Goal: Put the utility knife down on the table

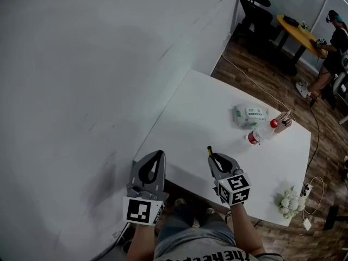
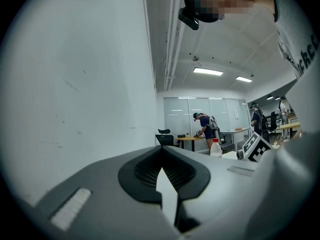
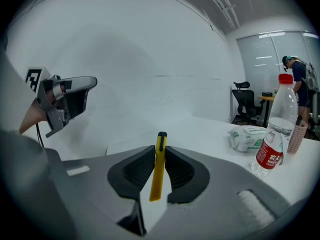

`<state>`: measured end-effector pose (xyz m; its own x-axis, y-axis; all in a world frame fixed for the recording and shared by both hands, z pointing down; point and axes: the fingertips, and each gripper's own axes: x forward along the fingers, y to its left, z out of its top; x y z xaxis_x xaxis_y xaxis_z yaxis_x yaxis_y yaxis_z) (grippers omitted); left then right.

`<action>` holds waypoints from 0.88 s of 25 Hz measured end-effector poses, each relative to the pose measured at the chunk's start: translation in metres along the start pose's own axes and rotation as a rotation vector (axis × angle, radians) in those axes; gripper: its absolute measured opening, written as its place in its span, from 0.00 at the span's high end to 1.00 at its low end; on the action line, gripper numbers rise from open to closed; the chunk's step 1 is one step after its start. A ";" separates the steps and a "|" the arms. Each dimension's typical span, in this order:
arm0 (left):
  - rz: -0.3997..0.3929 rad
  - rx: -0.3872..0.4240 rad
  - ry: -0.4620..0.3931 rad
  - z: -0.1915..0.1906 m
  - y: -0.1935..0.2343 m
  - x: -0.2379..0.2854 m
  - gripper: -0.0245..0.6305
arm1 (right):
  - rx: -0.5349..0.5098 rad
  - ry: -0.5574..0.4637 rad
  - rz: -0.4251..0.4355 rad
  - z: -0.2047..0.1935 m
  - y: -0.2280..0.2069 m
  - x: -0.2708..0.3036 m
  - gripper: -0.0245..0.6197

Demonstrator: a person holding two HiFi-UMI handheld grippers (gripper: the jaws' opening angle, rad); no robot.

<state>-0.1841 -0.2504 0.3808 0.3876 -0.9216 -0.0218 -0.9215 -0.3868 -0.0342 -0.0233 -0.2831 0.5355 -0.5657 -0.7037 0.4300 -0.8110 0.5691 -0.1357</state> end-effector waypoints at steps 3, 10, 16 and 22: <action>-0.004 -0.006 0.008 -0.004 0.003 -0.001 0.94 | 0.007 0.034 -0.011 -0.013 -0.001 0.004 0.86; -0.016 -0.009 0.010 -0.008 0.008 0.000 0.94 | 0.017 0.096 -0.031 -0.036 -0.001 0.014 0.86; -0.021 -0.021 0.020 -0.013 0.015 -0.002 0.94 | 0.037 0.146 -0.052 -0.057 -0.002 0.020 0.86; -0.020 -0.024 0.025 -0.016 0.021 -0.004 0.94 | 0.044 0.190 -0.063 -0.073 -0.001 0.026 0.86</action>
<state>-0.2053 -0.2557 0.3966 0.4057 -0.9140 0.0035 -0.9139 -0.4058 -0.0108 -0.0263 -0.2707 0.6118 -0.4786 -0.6421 0.5989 -0.8521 0.5042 -0.1405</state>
